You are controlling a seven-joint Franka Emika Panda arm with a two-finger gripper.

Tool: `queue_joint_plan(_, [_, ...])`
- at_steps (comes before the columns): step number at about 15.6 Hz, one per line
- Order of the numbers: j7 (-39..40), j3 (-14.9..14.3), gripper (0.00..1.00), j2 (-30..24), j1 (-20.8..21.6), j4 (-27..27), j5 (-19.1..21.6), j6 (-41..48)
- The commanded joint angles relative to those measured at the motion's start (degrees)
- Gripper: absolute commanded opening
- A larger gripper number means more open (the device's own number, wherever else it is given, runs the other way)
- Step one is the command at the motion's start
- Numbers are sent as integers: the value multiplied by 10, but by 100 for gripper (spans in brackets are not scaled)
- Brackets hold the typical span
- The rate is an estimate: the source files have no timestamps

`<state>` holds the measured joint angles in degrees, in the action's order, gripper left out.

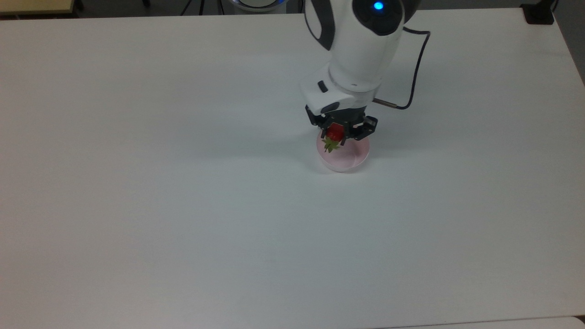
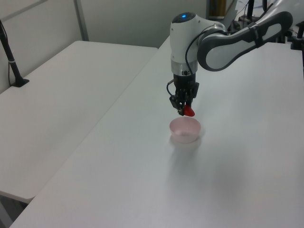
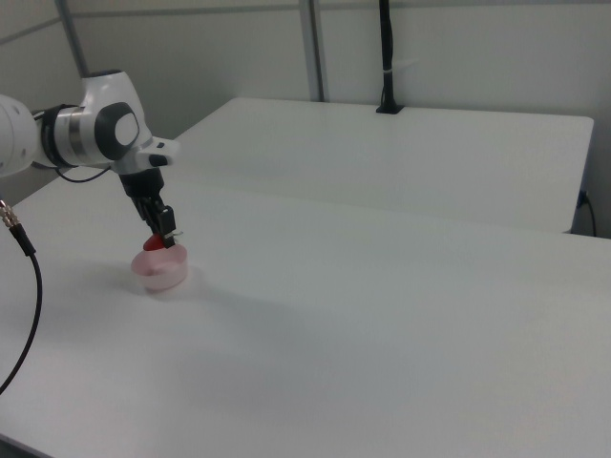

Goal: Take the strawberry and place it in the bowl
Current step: 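Carry the strawberry over the pink bowl and lower it in, then open the gripper and raise it away from the bowl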

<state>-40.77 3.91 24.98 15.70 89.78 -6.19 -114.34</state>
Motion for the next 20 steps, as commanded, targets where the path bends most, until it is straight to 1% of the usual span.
queue_joint_plan(1, [-14, -9, 96, -9, 15, 4, -6, 20])
queue_joint_plan(2, [-14, -9, 100, -9, 17, 4, -8, 25])
queue_joint_plan(5, [-7, -9, 100, -22, 17, 3, -10, 27])
queue_joint_plan(6, [8, -10, 100, -31, 16, 4, -10, 34])
queue_joint_plan(8, [108, -13, 100, -59, 8, 4, -8, 75])
queue_joint_plan(9, [145, -17, 100, -73, 6, 5, -5, 97])
queue_joint_plan(13, [236, -17, 100, -138, -46, 13, -3, 147])
queue_joint_plan(15, [243, -17, 100, -171, -73, 14, -2, 179])
queue_joint_plan(17, [244, -17, 100, -189, -91, 18, -1, 194])
queue_joint_plan(20, [244, -17, 100, -194, -98, 16, -1, 202])
